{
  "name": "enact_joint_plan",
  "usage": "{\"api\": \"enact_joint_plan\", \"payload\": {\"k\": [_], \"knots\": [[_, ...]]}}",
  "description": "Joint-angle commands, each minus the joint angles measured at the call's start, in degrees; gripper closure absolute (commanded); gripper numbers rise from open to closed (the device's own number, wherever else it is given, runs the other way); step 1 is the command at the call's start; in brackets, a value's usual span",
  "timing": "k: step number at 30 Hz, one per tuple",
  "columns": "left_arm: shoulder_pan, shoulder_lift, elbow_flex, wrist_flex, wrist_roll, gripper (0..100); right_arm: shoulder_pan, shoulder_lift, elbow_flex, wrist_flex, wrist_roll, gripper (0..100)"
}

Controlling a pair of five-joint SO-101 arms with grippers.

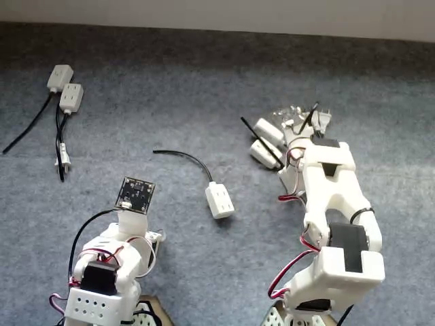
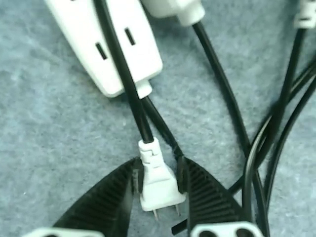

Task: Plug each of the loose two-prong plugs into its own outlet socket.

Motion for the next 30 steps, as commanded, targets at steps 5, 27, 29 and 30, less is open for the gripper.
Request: {"api": "enact_joint_plan", "payload": {"k": [5,27,29,30], "knots": [[0.6,-0.2,0.9,0.3,-0.2,84,-1.3,-0.8,0.5,-0.1,0.4,94.0],[0.6,-0.2,0.9,0.3,-0.2,84,-9.3,-0.7,-50.6,44.0,-8.2,94.3],[0.6,-0.2,0.9,0.3,-0.2,84,-11.2,-0.7,-51.7,45.2,-8.3,94.3],[0.6,-0.2,0.9,0.3,-0.2,84,-11.9,-0.7,-52.0,45.6,-8.3,94.3]]}}
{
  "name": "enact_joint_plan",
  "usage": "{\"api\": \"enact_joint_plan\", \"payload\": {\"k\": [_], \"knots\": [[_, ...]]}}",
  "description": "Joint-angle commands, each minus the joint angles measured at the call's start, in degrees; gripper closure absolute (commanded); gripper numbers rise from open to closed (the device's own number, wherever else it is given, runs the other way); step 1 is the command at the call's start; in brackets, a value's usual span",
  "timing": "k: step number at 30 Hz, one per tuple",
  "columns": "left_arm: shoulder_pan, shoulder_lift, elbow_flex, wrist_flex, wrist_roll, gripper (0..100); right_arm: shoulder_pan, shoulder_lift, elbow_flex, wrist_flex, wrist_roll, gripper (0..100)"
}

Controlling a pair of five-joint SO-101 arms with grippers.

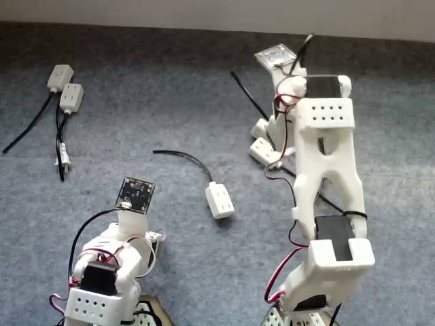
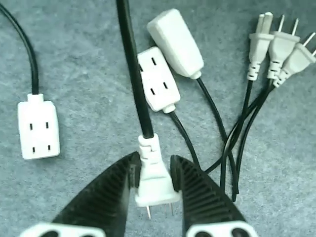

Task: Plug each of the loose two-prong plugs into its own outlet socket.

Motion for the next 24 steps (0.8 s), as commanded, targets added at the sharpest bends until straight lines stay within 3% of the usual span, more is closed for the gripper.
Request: {"api": "enact_joint_plan", "payload": {"k": [1,5,12,21,24], "knots": [[0.6,-0.2,0.9,0.3,-0.2,84,-3.3,-1.0,-3.9,2.5,-1.7,94.3],[0.6,-0.2,0.9,0.3,-0.2,84,-5.6,-1.0,-3.8,2.5,-5.9,94.3],[0.6,-0.2,0.9,0.3,-0.2,84,-11.5,-1.2,-4.1,5.2,-6.5,94.3],[0.7,-0.2,0.9,0.3,-0.2,84,-12.4,-1.3,-4.1,5.4,-6.9,94.3],[0.7,-0.2,0.9,0.3,-0.2,84,-13.4,-2.9,-4.4,5.2,-13.2,94.4]]}}
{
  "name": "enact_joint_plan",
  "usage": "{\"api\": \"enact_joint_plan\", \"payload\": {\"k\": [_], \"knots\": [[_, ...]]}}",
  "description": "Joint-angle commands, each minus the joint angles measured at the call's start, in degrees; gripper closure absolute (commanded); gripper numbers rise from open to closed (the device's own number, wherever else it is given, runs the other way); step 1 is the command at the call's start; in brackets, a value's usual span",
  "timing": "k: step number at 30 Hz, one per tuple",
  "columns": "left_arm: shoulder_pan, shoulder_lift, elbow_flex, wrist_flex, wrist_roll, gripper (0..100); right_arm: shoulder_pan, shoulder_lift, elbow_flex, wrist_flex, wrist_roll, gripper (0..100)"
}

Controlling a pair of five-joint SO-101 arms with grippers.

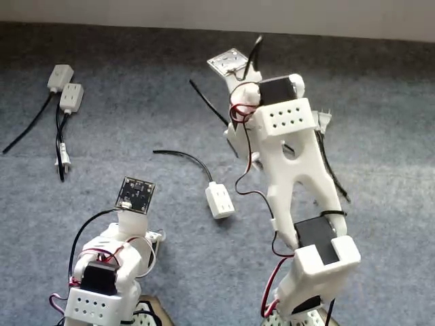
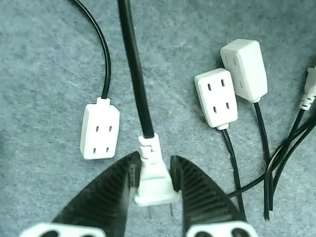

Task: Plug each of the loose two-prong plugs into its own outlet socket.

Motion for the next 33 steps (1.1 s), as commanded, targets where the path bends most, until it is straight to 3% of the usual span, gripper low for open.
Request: {"api": "enact_joint_plan", "payload": {"k": [1,4,13,17,26,33], "knots": [[0.7,-0.2,0.9,0.3,-0.2,83,-1.5,-4.1,-3.2,2.2,-6.8,94.4],[1.3,-0.2,0.9,0.3,-0.4,83,-2.1,-9.6,-3.4,1.5,-10.2,98.0],[15.4,-0.2,0.9,-8.3,-0.1,83,-2.2,-23.6,0.9,-4.4,-11.0,99.0],[18.2,-0.2,0.9,-15.6,-0.4,83,-2.2,-28.2,12.1,-12.5,-11.1,99.0],[19.6,-0.2,0.9,-41.6,-0.1,83,-2.2,-45.3,34.2,-30.5,-11.1,99.1],[35.4,-0.2,0.9,-56.5,-0.1,84,-3.5,-47.6,43.0,-38.0,-11.3,99.1]]}}
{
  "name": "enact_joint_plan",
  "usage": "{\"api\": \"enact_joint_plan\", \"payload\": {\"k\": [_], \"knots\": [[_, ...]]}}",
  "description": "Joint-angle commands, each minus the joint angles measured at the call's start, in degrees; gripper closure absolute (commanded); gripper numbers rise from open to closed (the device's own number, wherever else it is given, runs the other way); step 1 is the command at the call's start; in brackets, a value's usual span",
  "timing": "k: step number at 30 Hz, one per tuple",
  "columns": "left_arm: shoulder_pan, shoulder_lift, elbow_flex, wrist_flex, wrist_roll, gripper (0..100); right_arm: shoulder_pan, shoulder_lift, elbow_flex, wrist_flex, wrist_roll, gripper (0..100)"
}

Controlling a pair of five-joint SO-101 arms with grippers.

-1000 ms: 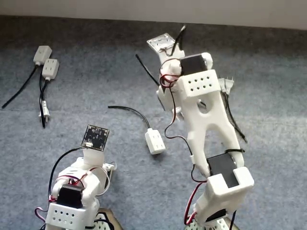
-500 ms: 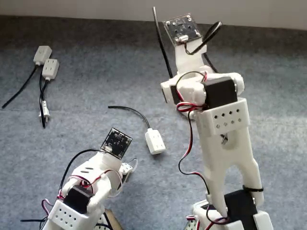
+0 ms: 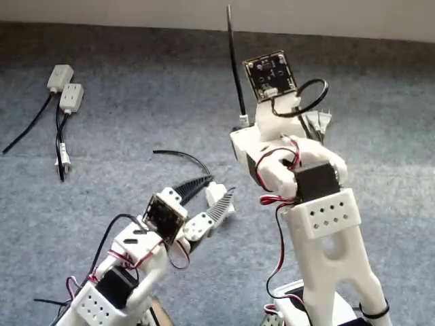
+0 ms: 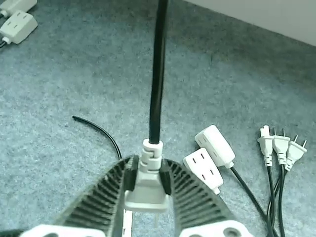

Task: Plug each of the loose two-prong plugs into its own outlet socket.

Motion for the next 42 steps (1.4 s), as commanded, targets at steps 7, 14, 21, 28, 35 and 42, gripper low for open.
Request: {"api": "enact_joint_plan", "payload": {"k": [7,14,21,28,35,42], "knots": [[11.8,-0.2,0.9,-17.7,-0.1,84,-6.9,-2.6,3.1,-3.5,-0.7,99.1],[9.4,-0.2,0.9,-17.8,-0.1,84,-7.5,-2.7,2.9,-0.8,-0.7,99.1],[9.5,-0.1,0.9,-17.5,-0.1,84,-10.8,-9.5,4.0,1.0,-0.3,99.1],[9.1,11.5,1.4,-27.3,-0.1,84,-12.2,-12.5,6.2,1.7,-0.2,99.1],[4.7,33.9,1.0,-50.2,-0.1,84,-12.3,-12.7,5.6,6.6,2.9,99.1],[3.4,46.1,0.5,-60.8,-0.1,84,-12.2,-12.7,5.0,7.0,3.3,99.1]]}}
